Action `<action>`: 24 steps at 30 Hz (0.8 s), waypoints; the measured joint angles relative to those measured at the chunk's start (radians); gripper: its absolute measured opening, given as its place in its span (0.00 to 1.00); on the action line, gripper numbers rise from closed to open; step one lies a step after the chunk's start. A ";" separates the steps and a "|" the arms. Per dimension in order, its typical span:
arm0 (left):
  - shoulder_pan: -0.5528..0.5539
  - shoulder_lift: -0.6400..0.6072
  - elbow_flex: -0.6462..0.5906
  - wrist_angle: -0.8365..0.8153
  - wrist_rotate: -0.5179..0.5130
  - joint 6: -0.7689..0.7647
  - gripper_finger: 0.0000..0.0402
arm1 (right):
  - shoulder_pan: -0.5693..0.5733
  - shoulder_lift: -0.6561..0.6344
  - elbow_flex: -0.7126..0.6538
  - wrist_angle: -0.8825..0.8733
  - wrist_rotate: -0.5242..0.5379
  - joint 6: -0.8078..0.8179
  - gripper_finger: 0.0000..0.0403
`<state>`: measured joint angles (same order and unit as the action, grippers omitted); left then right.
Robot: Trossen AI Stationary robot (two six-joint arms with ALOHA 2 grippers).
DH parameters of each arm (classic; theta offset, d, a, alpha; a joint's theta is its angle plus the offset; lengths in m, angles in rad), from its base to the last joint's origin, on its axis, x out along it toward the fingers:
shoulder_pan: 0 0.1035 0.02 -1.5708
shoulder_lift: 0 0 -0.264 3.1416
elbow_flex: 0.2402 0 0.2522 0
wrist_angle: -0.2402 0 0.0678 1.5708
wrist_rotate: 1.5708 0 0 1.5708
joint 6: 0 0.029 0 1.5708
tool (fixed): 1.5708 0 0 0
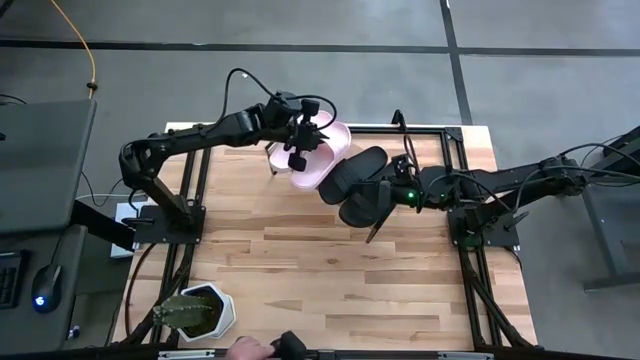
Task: Pick and place slides into the shelf
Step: Put the pink slide on the shelf
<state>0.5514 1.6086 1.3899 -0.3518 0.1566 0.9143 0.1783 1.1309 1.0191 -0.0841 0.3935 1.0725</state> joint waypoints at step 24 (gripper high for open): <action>0.045 0.063 0.000 0.010 -0.012 0.087 0.01 | 0.000 0.002 0.000 -0.001 0.021 0.003 0.39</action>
<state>0.5967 1.6713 1.3899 -0.3416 0.1450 1.0013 0.1780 1.1324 1.0191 -0.0849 0.4145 1.0760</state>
